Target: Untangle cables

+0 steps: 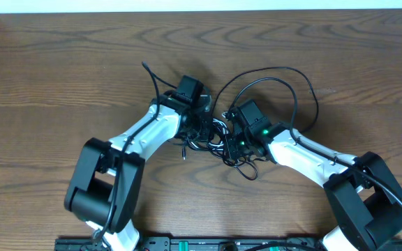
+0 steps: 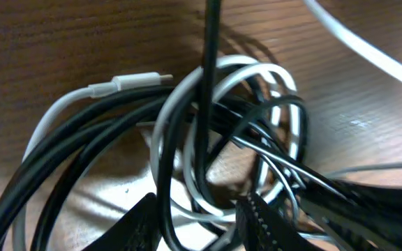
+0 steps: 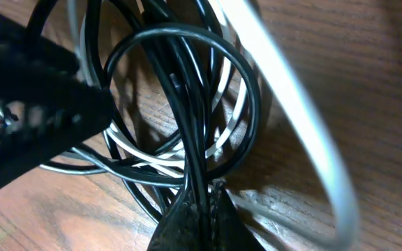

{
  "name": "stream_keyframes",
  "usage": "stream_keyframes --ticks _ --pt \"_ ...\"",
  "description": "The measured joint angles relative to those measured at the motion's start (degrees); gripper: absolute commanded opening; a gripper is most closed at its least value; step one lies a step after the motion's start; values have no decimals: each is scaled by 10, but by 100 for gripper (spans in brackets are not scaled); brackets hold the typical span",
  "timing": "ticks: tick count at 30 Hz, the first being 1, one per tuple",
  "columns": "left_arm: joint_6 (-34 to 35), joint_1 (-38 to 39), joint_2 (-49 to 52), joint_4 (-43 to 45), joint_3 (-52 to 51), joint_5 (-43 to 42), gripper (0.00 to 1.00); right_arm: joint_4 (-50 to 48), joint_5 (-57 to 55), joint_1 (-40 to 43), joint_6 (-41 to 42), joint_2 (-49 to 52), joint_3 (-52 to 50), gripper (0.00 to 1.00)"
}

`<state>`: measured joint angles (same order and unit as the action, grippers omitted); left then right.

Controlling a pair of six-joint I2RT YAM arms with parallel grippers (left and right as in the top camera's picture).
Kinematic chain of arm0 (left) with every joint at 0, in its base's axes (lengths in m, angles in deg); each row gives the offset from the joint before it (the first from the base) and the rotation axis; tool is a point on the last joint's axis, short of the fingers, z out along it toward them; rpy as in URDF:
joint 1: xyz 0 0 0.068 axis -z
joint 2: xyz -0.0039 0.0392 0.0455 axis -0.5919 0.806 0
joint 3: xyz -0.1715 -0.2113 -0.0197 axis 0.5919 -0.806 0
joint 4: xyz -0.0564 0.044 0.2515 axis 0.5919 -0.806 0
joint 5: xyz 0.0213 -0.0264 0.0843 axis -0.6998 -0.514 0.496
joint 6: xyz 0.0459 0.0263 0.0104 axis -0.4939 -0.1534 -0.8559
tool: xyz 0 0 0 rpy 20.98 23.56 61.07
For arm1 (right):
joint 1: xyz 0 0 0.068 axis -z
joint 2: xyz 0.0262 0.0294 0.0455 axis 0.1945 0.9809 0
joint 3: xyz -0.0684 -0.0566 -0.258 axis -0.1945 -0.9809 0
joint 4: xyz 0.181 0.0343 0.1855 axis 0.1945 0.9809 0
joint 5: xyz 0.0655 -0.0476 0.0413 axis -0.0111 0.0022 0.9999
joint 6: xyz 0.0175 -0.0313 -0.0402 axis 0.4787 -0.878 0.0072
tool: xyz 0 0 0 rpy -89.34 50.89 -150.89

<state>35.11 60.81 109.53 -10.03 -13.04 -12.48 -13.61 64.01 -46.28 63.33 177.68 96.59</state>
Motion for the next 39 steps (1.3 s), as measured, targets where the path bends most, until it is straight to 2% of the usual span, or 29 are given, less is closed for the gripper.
stream_keyframes --ticks 1,5,9,15,20,28,34,39 --pt "0 0 5 3 0 1 31 1 0 0 0 0 0 1" --pt "-1 0 12 18 -1 7 8 4 -2 0 0 0 0 1" --pt "2 0 12 32 -1 7 7 9 -8 0 7 0 0 1" --pt "15 -13 0 3 4 -3 7 66 -78 0 80 0 5 1" --pt "42 -55 -77 -15 4 -21 7 101 -141 15 143 0 10 1" --pt "58 -163 -193 -29 14 -129 8 111 -177 72 168 -16 10 1" --pt "60 -192 -197 -37 14 -153 8 118 -192 117 162 -129 14 1" --pt "60 -193 -196 -39 14 -138 7 132 -259 174 162 -247 22 1"
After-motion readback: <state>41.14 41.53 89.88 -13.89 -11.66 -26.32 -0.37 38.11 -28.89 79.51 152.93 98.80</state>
